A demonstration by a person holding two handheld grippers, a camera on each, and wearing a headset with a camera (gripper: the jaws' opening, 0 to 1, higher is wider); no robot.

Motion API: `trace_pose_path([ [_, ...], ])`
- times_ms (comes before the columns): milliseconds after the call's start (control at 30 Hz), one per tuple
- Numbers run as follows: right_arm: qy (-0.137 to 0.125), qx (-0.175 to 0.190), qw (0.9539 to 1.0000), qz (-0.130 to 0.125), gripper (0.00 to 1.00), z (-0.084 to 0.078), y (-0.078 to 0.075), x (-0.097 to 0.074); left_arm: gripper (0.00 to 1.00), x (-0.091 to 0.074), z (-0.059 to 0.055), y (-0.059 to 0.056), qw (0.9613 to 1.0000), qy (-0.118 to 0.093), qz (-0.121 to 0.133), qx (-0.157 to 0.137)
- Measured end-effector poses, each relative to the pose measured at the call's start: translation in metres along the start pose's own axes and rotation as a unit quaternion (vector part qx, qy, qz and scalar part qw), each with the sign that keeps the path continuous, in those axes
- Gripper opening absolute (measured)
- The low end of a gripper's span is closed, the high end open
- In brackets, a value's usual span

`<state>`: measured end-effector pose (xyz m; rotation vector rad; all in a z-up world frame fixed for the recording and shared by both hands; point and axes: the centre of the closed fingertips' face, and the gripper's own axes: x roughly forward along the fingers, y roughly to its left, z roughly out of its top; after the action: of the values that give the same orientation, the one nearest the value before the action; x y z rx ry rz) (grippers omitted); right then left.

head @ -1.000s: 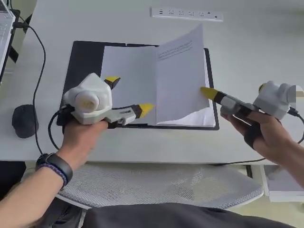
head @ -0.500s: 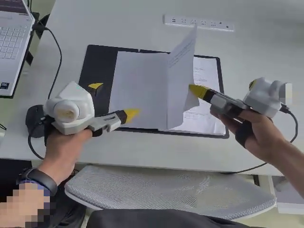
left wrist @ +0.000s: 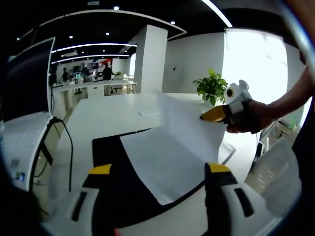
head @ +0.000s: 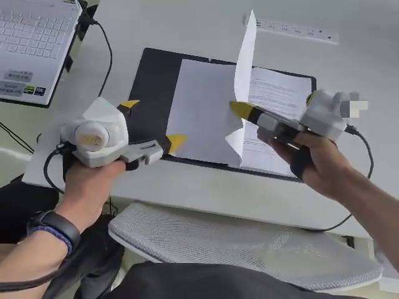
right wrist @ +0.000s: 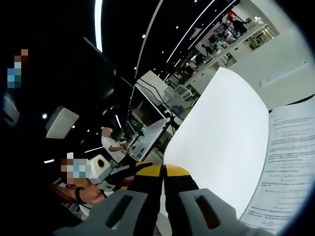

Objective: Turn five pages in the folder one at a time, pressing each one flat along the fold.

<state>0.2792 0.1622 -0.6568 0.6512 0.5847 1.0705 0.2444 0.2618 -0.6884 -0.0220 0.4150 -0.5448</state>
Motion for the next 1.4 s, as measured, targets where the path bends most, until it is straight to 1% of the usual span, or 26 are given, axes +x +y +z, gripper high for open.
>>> trace_pose_path([
  [133, 0.018, 0.002, 0.9998, 0.001, 0.0, -0.011, 0.001, 0.024, 0.74, -0.008, -0.004, 0.007, 1.0, 0.0, 0.007, -0.006],
  [367, 0.047, 0.017, 0.9987, -0.006, 0.0, -0.037, -0.007, 0.056, 0.73, -0.016, -0.011, 0.025, 0.9996, -0.002, 0.019, -0.02],
  [400, 0.056, 0.017, 0.9983, -0.009, 0.0, -0.042, -0.009, 0.061, 0.73, -0.016, -0.011, 0.027, 0.9996, -0.002, 0.02, -0.021],
  [467, 0.061, 0.019, 0.9979, -0.01, 0.0, -0.047, -0.011, 0.067, 0.72, -0.018, -0.011, 0.029, 0.9995, -0.003, 0.023, -0.023],
  [567, 0.066, 0.029, 0.9972, -0.018, 0.0, -0.053, -0.018, 0.077, 0.72, -0.019, -0.009, 0.029, 0.9994, -0.004, 0.025, -0.023],
  [600, 0.07, 0.029, 0.9969, -0.02, 0.0, -0.055, -0.02, 0.079, 0.72, -0.019, -0.009, 0.028, 0.9994, -0.004, 0.025, -0.024],
  [633, 0.08, 0.028, 0.9961, -0.026, 0.0, -0.06, -0.024, 0.083, 0.72, -0.019, -0.009, 0.029, 0.9994, -0.004, 0.025, -0.024],
  [667, 0.082, 0.029, 0.9959, -0.026, 0.0, -0.062, -0.025, 0.084, 0.72, -0.019, -0.009, 0.028, 0.9994, -0.003, 0.025, -0.024],
  [767, 0.1, 0.025, 0.9939, -0.037, 0.0, -0.074, -0.033, 0.091, 0.72, -0.02, -0.01, 0.027, 0.9993, -0.001, 0.026, -0.025],
  [900, 0.124, 0.028, 0.9902, -0.058, 0.0, -0.093, -0.048, 0.1, 0.71, -0.021, -0.012, 0.028, 0.9992, 0.003, 0.029, -0.029],
  [1033, 0.141, 0.032, 0.9864, -0.078, 0.0, -0.107, -0.061, 0.103, 0.71, -0.023, -0.016, 0.029, 0.9988, 0.005, 0.035, -0.035],
  [1100, 0.149, 0.028, 0.9847, -0.086, 0.0, -0.111, -0.066, 0.103, 0.71, -0.024, -0.017, 0.028, 0.9987, 0.006, 0.036, -0.037],
  [1267, 0.161, 0.035, 0.9808, -0.105, 0.0, -0.121, -0.078, 0.102, 0.71, -0.025, -0.02, 0.026, 0.9983, 0.009, 0.041, -0.041],
  [1333, 0.159, 0.038, 0.9804, -0.11, 0.0, -0.122, -0.081, 0.1, 0.7, -0.026, -0.02, 0.026, 0.9981, 0.008, 0.044, -0.041],
  [1400, 0.154, 0.041, 0.9814, -0.107, 0.0, -0.121, -0.079, 0.101, 0.7, -0.026, -0.021, 0.026, 0.9979, 0.008, 0.047, -0.044],
])
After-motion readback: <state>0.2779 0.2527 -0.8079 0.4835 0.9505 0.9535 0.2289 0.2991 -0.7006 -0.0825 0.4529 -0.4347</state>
